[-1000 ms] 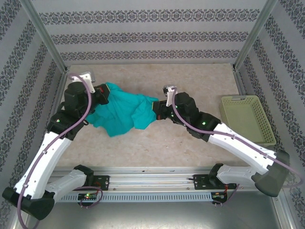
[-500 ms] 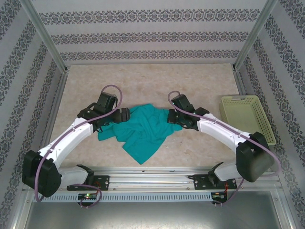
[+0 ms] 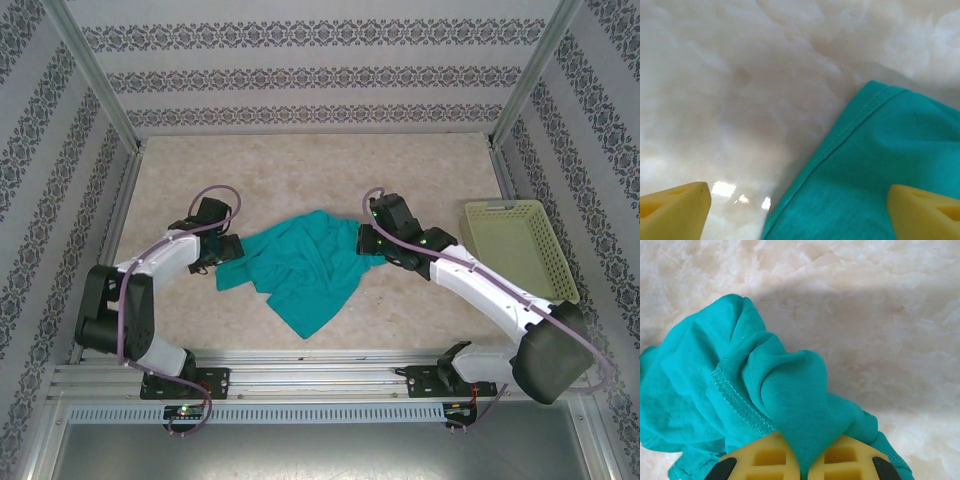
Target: Fold the inside-out t-shirt
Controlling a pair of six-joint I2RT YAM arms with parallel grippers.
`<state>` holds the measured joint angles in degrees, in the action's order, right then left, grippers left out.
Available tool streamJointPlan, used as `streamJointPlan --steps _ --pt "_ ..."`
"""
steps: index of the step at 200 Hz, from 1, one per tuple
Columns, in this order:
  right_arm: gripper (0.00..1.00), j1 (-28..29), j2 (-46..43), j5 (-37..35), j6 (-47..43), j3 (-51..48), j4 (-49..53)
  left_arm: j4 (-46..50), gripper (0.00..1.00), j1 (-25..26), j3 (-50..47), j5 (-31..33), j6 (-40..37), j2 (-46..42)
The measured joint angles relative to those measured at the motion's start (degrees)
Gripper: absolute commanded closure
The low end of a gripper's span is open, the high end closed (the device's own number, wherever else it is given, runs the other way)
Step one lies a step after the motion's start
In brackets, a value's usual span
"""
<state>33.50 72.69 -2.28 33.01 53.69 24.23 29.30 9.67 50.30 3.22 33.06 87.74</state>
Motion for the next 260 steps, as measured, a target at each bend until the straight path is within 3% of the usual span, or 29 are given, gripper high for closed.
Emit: streamJointPlan --steps 21,40,75,89,128,153,177,200,212,233,260 --pt "0.98 0.0 0.2 0.0 -0.2 -1.0 0.1 -2.3 0.31 0.0 1.0 -3.5 0.0 4.5" --pt "0.98 0.0 0.3 0.0 -0.4 -1.0 0.0 -3.7 0.52 0.0 1.4 -5.5 0.3 6.5" --pt "0.99 -0.3 1.0 -1.2 -1.8 0.4 1.7 -4.3 0.90 0.0 2.5 -6.4 -0.3 5.5" --pt "0.99 -1.2 1.5 -2.0 -3.0 2.9 3.9 -3.5 1.00 0.0 3.1 -5.7 -0.6 2.6" --pt "0.98 -4.3 -0.3 -3.5 -7.6 11.1 7.9 -1.4 1.00 0.0 5.2 -0.8 -0.7 -19.6" --pt "0.95 -4.5 -6.1 -2.8 -10.6 12.9 8.4 -1.8 1.00 0.0 7.3 2.3 -1.2 -37.5" --pt "0.92 -4.5 -12.0 -0.7 -11.4 11.9 7.3 -1.9 1.00 0.0 7.7 5.5 -1.5 -47.5" --pt "0.87 -4.5 -13.5 1.5 -10.6 8.9 5.3 -1.0 1.00 0.0 7.0 8.3 -1.2 -47.5" --pt "0.76 -4.5 -12.1 2.2 -9.9 7.1 4.8 0.4 1.00 0.0 6.3 9.2 -0.8 -44.9" --pt "0.46 -4.5 -5.8 2.6 -7.6 3.9 4.4 2.9 1.00 0.0 5.2 9.2 0.3 -37.5" --pt "0.31 -4.8 1.9 0.2 -5.6 1.2 6.9 4.7 1.00 0.0 1.7 7.6 1.4 -30.3"
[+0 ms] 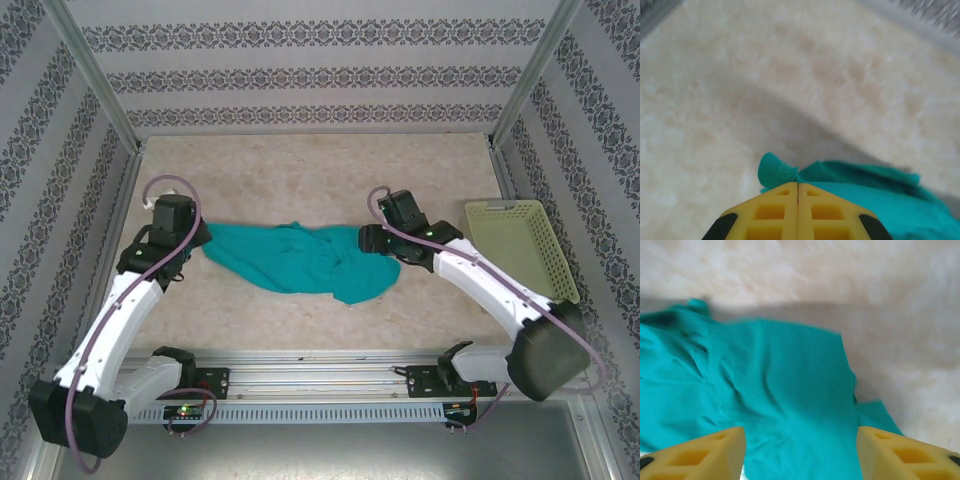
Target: Fold the inside-out t-shirt
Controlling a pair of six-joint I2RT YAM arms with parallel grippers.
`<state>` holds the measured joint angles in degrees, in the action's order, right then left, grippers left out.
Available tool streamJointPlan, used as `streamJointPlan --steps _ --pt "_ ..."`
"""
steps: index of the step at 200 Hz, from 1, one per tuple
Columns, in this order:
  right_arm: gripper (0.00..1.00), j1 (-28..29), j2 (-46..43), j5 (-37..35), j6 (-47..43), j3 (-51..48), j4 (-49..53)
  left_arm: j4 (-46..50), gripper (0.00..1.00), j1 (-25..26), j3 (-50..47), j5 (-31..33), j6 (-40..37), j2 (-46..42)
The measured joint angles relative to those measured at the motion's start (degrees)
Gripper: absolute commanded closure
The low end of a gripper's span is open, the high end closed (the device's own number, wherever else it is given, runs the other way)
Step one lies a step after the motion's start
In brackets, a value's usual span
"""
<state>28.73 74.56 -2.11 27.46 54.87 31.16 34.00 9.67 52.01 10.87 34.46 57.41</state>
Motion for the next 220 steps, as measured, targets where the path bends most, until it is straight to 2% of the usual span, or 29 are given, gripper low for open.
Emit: streamJointPlan --steps 24,67,108,122,148,179,220 --pt "0.28 2.6 -0.3 -3.8 0.7 -2.8 1.5 0.8 1.00 0.0 -2.8 -1.9 0.6 -0.1" --pt "0.30 15.8 -0.2 -7.3 2.8 -3.4 -0.4 0.7 1.00 0.0 -3.7 -2.5 0.6 -1.8" --pt "0.36 16.5 10.5 -9.0 5.4 -3.1 -3.8 0.8 1.00 0.0 -3.8 -2.4 0.6 -1.9" --pt "0.43 16.4 14.2 -9.7 5.6 -2.1 -3.8 0.8 1.00 0.0 -3.8 -2.3 0.6 -1.9" --pt "0.76 15.3 17.7 -10.8 5.8 0.7 -3.7 0.9 1.00 0.0 -3.8 -1.3 0.5 -2.0" --pt "1.00 13.8 15.6 -13.8 5.4 1.6 -1.8 2.1 1.00 0.0 -3.8 0.7 0.5 -2.6" --pt "1.00 12.3 2.3 -16.2 2.6 1.6 4.2 4.8 1.00 -2.0 -1.6 3.2 0.5 -2.6"
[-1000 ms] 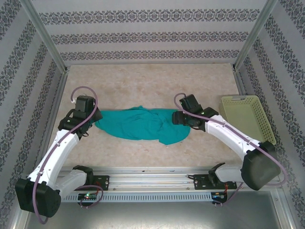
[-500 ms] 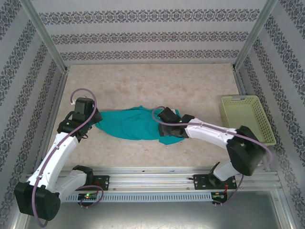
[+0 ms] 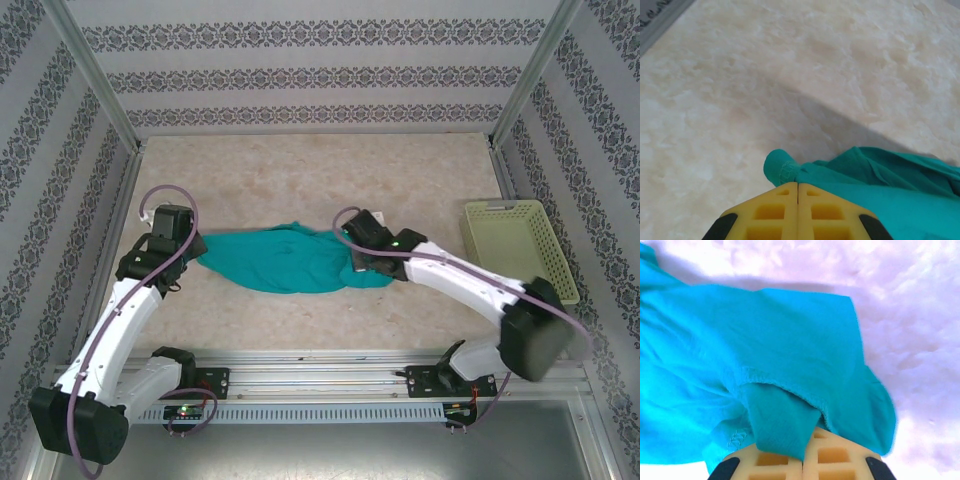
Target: Fold the inside-out t-shirt
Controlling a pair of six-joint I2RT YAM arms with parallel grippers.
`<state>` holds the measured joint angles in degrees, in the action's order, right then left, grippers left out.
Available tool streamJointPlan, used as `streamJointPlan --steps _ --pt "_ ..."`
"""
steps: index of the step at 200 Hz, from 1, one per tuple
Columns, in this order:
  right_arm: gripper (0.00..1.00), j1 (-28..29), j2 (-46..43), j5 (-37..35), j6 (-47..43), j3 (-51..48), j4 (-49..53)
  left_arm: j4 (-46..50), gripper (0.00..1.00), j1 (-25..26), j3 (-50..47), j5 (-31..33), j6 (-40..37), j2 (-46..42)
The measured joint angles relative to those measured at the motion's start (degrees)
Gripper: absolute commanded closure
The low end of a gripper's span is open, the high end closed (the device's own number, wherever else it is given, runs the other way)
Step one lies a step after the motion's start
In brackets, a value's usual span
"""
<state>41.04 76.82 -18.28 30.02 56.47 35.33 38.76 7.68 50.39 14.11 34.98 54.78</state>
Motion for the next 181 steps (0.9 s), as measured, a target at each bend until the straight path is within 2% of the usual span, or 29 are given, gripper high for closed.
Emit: streamJointPlan --steps 36,68,123,153,181 --pt "1.00 -4.3 -16.2 1.0 -4.3 2.0 5.2 2.1 1.00 -2.3 5.7 1.8 0.0 -2.6" --pt "1.00 -8.1 -23.3 4.5 -7.4 10.3 8.1 2.6 1.00 -2.5 11.9 1.9 0.0 -8.8" --pt "1.00 -8.3 -26.5 8.3 -10.5 22.9 9.5 1.2 1.00 -2.5 19.1 -1.3 -1.4 -19.7" --pt "1.00 -8.3 -25.7 10.7 -10.8 28.4 9.5 -0.5 1.00 -2.5 19.9 -5.7 -1.9 -20.0" --pt "1.00 -9.2 -22.8 10.1 -11.0 32.2 10.0 -1.7 1.00 -2.6 18.0 -9.7 -1.8 -18.9"
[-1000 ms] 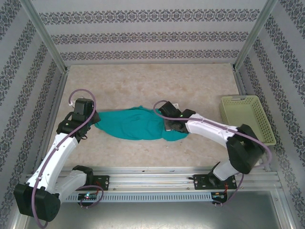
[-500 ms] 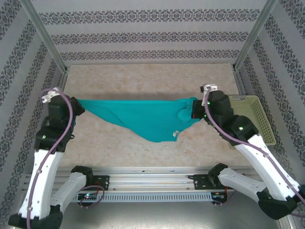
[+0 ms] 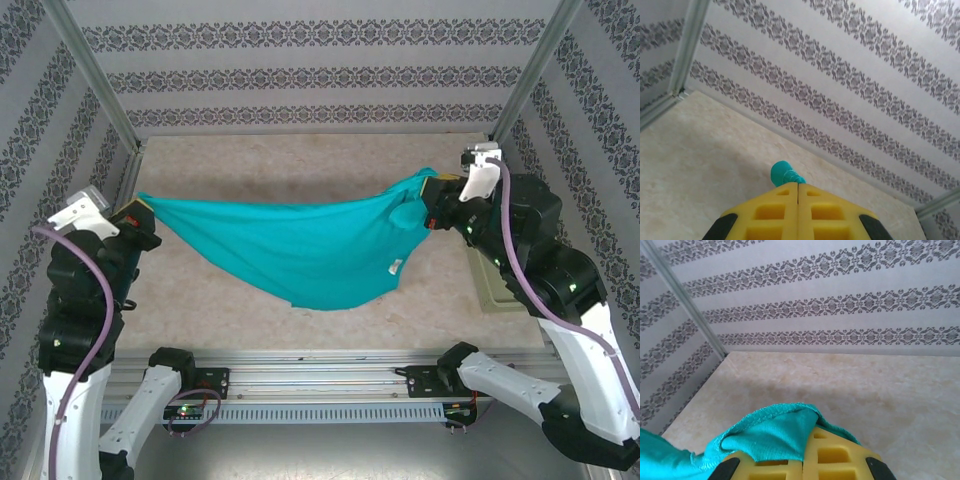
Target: Fold the inside-out t-shirt
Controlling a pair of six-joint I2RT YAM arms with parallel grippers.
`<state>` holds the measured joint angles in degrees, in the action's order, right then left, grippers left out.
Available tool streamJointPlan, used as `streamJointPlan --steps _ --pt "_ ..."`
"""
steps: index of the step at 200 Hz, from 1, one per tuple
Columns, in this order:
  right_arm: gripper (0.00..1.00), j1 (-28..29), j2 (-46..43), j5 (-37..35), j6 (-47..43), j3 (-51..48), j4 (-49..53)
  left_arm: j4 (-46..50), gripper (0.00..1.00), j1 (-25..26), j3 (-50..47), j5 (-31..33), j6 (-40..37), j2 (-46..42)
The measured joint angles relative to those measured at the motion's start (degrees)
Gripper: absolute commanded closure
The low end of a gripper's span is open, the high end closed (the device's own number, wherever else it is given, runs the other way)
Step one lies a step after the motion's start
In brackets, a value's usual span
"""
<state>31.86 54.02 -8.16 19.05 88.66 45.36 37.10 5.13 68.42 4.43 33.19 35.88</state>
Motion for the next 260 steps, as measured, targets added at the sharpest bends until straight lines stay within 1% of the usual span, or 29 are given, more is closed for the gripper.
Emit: streamJointPlan --steps 28,53,71,90,126,148,168,196,208,224,242,260 --pt "1.00 -2.8 6.7 -0.8 -0.5 3.4 0.3 -0.1 1.00 0.0 -4.4 -1.7 1.2 3.4" --pt "1.00 -3.7 14.7 -1.3 -0.7 4.3 0.1 1.3 1.00 0.0 -8.2 -0.1 1.8 11.2" --pt "1.00 -3.7 20.2 -1.4 -0.6 3.1 -0.2 3.1 1.00 0.0 -10.0 1.7 1.8 18.3" --pt "1.00 -3.7 23.7 -1.0 -0.6 2.1 -0.1 3.7 1.00 0.0 -11.3 1.7 1.8 22.1" --pt "1.00 -3.7 27.6 -1.4 -0.7 3.3 -0.2 3.3 1.00 0.0 -12.9 -0.5 2.2 20.0" --pt "1.00 -4.0 27.4 -1.9 -0.7 3.3 -0.5 2.8 1.00 0.0 -13.2 -2.6 2.2 18.9" --pt "1.00 -4.5 24.8 -2.6 -0.7 2.0 -1.0 2.6 1.00 0.0 -14.1 -4.7 2.1 16.7" --pt "1.00 -5.4 17.4 -5.7 -1.2 -0.9 0.2 2.0 1.00 0.7 -14.2 -8.4 2.3 11.7" --pt "1.00 -6.7 14.5 -7.1 -1.7 -0.7 1.1 1.0 1.00 2.7 -14.5 -9.2 3.1 9.5" --pt "1.00 -8.2 13.2 -8.4 -2.9 2.4 2.5 -0.2 1.00 7.5 -15.9 -9.4 4.5 6.9" --pt "1.00 -8.6 16.7 -8.9 -4.1 9.7 3.6 -0.5 1.00 13.6 -18.6 -8.2 6.4 4.6" --pt "1.00 -7.9 23.6 -8.1 -5.2 17.2 2.9 -0.7 1.00 18.8 -21.5 -6.9 9.0 3.2"
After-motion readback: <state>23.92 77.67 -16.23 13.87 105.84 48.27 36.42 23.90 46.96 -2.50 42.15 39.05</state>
